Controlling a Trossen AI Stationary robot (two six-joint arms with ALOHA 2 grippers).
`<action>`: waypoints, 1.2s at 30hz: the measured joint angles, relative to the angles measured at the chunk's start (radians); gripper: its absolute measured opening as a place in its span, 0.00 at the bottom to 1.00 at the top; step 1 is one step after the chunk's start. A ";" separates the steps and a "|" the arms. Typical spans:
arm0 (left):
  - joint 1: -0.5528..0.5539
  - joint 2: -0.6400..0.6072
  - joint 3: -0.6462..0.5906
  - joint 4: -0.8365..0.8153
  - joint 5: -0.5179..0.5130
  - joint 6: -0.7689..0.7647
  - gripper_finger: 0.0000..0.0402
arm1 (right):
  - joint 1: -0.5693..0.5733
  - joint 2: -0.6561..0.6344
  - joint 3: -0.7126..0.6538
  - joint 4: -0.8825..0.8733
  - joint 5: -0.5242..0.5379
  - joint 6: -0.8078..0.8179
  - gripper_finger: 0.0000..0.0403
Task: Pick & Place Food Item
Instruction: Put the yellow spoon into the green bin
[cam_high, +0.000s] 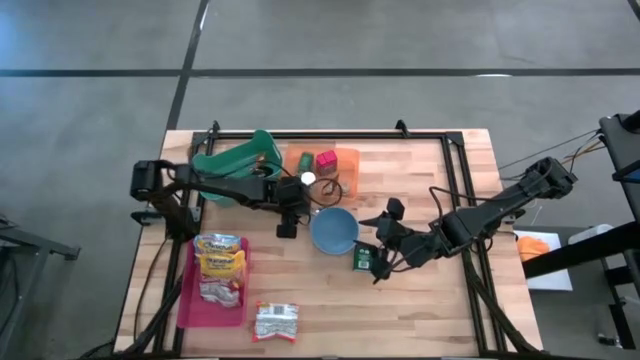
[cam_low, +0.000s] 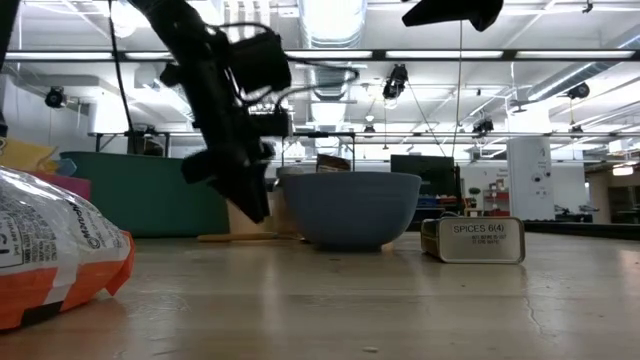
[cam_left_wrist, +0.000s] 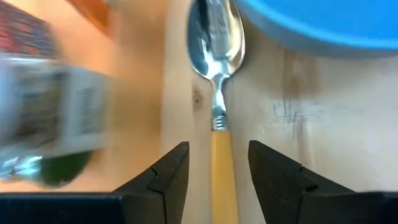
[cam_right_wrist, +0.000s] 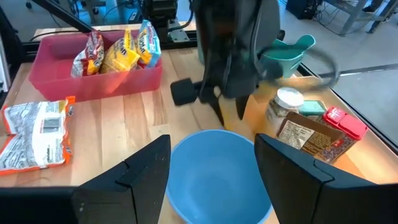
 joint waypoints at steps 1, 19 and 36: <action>0.000 -0.025 0.000 -0.014 -0.002 -0.002 0.41 | 0.002 0.000 0.000 0.000 0.000 -0.001 0.57; -0.002 -0.364 0.002 -0.158 -0.009 -0.412 0.41 | 0.001 -0.004 0.000 0.008 0.072 -0.002 0.57; -0.020 -0.488 -0.088 -0.129 -0.115 -0.502 0.41 | 0.032 -0.087 -0.005 0.005 0.244 -0.075 0.57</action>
